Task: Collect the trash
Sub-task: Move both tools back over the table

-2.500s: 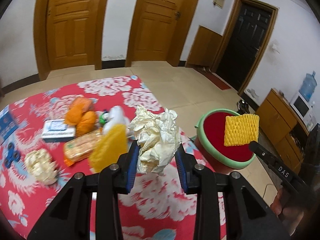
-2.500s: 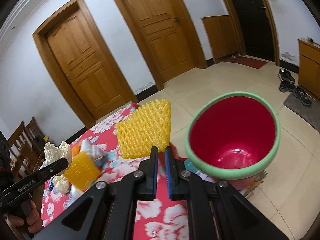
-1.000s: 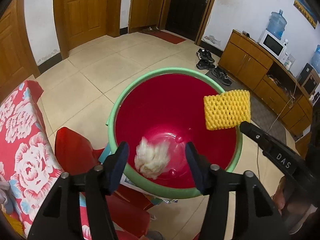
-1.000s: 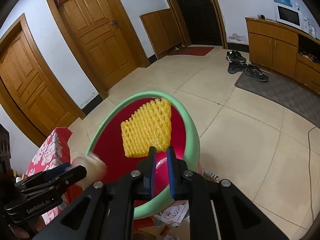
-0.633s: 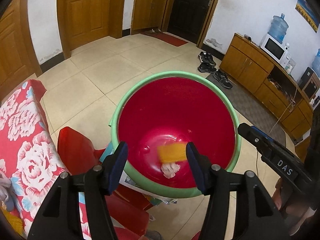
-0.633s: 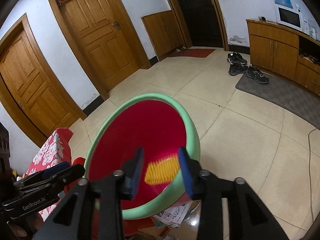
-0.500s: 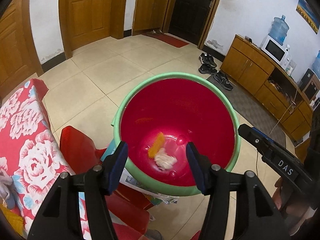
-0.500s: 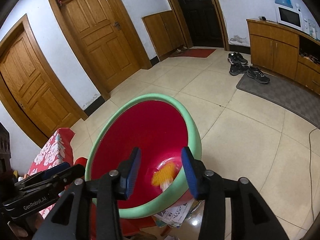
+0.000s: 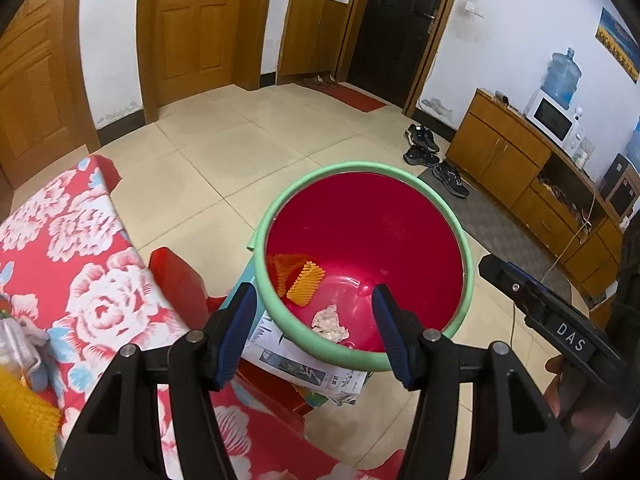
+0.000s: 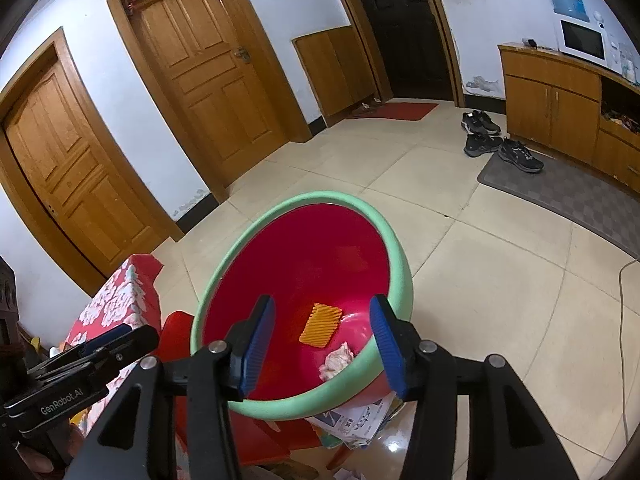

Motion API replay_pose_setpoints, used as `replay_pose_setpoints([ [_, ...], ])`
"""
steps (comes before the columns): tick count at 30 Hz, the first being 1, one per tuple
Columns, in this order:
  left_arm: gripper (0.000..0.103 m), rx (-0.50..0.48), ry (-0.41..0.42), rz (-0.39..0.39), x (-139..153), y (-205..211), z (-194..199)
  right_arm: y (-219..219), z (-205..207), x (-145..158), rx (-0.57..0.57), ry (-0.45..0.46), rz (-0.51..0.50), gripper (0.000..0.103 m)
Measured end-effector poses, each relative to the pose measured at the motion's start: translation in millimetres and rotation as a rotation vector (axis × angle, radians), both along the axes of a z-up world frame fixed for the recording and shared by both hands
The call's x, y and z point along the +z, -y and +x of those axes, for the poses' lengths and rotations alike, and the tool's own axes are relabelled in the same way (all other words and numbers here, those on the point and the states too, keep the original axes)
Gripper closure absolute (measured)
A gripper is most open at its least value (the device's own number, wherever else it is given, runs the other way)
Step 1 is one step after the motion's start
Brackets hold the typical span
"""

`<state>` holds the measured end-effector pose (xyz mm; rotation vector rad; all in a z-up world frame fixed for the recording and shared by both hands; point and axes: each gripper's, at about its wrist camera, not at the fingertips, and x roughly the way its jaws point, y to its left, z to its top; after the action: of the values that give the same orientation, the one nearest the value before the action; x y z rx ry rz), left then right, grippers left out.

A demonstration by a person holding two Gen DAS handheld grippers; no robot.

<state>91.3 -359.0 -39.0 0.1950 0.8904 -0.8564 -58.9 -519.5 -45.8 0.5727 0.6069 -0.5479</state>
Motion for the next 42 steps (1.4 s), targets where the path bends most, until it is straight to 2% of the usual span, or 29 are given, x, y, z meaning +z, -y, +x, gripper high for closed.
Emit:
replay_pose_setpoints([
  [26, 0.043, 0.181, 0.054, -0.065, 38, -102, -1, -66, 15, 35, 0.133, 0.052, -0.047, 0.031],
  [34, 0.043, 0.253, 0.065, -0.067, 40, -140, 1, -87, 22, 40, 0.189, 0.059, -0.049, 0.029],
  [42, 0.043, 0.369, 0.051, -0.060, 35, -190, 10, -111, 31, 40, 0.248, 0.054, -0.047, 0.027],
])
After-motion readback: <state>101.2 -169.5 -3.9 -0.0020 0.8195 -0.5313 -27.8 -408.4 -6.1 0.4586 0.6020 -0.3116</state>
